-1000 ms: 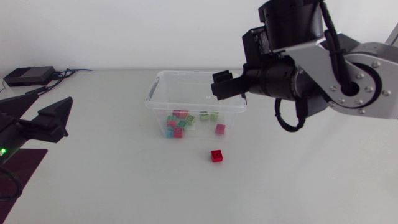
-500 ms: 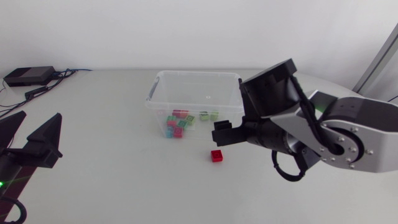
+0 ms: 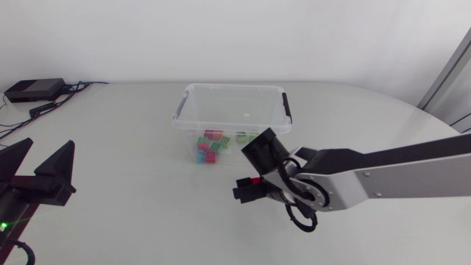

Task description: Pick up the duplo bricks and place them in the container

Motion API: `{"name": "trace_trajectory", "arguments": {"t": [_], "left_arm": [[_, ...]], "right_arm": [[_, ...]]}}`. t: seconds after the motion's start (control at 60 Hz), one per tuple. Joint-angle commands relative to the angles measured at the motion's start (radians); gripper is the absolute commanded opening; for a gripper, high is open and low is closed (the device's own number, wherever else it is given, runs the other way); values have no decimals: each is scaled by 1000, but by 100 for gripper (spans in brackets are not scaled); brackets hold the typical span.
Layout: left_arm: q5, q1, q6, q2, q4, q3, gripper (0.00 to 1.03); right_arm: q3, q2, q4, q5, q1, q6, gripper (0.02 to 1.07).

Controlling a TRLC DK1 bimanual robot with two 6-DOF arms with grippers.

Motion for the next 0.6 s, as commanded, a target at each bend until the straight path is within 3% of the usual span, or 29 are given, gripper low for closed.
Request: {"name": "trace_trajectory", "arguments": {"t": [0.0, 0.433, 0.583], "left_arm": [[1, 9, -29, -30, 2, -44, 99], [-23, 1, -36, -105, 42, -144, 99], [-29, 1, -32, -105, 54, -158, 99]], "right_arm": [[21, 65, 8, 8, -1, 13, 97], [98, 195, 33, 17, -27, -22, 92], [116, 212, 33, 15, -38, -33, 75]]}}
